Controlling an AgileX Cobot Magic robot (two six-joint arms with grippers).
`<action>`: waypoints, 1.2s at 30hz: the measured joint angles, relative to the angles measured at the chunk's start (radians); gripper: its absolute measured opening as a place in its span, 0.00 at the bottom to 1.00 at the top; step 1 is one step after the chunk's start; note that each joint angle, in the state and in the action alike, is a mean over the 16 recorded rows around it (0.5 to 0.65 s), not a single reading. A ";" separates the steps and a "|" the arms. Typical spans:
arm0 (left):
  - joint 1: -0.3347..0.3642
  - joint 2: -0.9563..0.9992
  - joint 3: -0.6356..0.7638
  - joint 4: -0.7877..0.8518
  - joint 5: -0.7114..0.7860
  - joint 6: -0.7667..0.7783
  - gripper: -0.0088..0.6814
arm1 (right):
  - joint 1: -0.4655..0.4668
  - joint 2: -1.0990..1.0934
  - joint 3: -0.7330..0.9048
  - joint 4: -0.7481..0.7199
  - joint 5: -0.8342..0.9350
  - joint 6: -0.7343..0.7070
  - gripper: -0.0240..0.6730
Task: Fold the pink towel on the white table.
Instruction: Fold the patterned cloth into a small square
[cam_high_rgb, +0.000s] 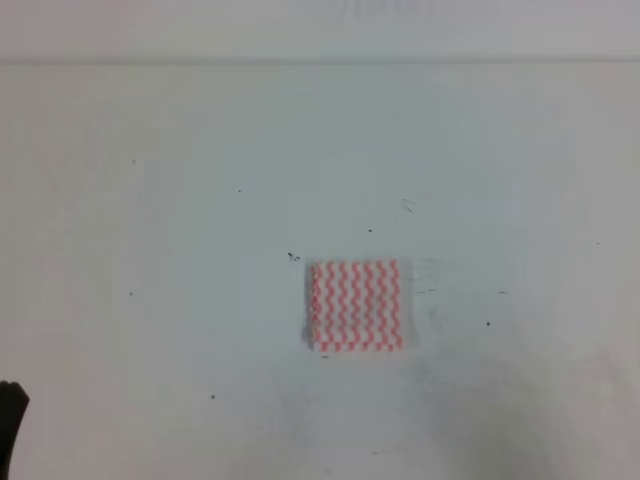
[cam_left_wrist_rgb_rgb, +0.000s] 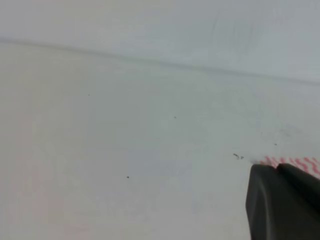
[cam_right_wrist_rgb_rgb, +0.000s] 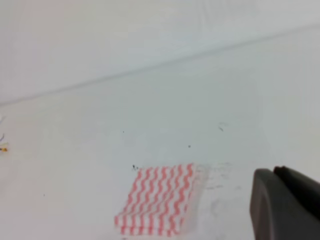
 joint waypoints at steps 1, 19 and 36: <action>0.000 0.001 0.007 0.000 -0.006 0.000 0.01 | 0.000 -0.002 0.012 0.000 -0.020 0.000 0.01; 0.000 0.000 0.032 -0.002 -0.012 0.000 0.01 | 0.000 -0.003 0.050 -0.018 -0.056 0.000 0.00; 0.000 -0.001 0.032 -0.002 -0.015 0.000 0.01 | -0.266 -0.214 0.162 -0.248 -0.041 -0.002 0.00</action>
